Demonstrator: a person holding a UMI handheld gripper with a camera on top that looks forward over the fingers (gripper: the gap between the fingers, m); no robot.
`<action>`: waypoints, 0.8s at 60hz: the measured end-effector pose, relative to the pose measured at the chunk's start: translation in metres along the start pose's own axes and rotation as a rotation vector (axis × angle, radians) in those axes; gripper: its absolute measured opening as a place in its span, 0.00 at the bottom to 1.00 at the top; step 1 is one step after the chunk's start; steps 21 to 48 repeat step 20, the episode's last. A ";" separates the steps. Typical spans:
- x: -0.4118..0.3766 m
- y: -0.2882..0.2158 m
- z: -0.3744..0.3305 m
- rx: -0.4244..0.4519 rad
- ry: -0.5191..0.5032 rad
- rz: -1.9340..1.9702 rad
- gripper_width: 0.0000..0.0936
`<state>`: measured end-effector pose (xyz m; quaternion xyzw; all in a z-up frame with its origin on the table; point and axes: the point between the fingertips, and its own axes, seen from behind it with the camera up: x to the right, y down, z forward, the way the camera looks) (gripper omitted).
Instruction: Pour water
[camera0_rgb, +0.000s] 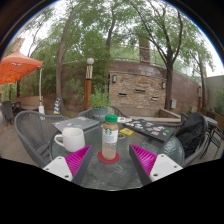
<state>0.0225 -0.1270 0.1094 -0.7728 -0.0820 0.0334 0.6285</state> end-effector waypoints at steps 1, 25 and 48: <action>0.001 -0.001 -0.009 0.002 0.002 0.010 0.89; 0.010 0.036 -0.140 -0.018 0.012 0.172 0.89; 0.010 0.036 -0.140 -0.018 0.012 0.172 0.89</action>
